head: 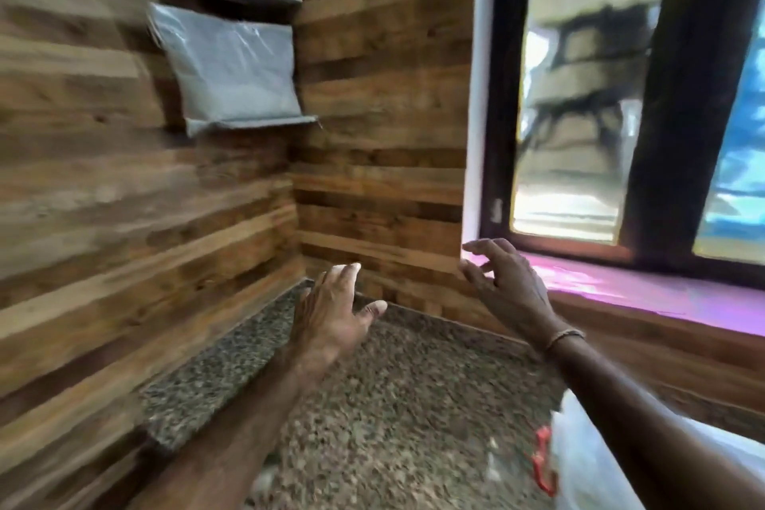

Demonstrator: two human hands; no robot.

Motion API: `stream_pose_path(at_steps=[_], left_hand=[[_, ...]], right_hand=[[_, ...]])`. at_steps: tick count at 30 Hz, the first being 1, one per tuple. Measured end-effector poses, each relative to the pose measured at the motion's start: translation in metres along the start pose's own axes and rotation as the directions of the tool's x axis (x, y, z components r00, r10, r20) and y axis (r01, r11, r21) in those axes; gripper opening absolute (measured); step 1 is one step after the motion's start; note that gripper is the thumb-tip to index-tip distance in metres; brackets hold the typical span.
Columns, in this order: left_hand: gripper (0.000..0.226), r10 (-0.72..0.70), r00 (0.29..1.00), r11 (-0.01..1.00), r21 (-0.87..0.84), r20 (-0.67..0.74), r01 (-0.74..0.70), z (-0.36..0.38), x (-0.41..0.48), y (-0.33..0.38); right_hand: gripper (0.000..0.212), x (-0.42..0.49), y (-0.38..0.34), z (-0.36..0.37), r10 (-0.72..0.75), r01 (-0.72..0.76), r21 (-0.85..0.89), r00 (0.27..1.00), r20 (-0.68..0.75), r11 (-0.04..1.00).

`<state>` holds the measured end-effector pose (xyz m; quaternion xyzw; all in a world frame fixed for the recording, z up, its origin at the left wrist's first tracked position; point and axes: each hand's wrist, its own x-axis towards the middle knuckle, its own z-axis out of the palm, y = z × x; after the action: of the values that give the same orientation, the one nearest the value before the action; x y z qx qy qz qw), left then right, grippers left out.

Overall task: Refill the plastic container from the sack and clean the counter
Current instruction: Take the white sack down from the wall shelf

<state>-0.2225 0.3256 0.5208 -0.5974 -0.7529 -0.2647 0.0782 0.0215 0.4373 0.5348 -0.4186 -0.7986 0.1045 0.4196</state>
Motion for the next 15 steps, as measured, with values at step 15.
stream_pose_path(at_steps=[15], left_hand=[[0.076,-0.031,0.968,0.955,0.279,-0.251,0.103,-0.173,0.238,-0.147]], right_hand=[[0.031,0.309,-0.167,0.135,-0.319,0.325,-0.025,0.940,0.121,0.946]])
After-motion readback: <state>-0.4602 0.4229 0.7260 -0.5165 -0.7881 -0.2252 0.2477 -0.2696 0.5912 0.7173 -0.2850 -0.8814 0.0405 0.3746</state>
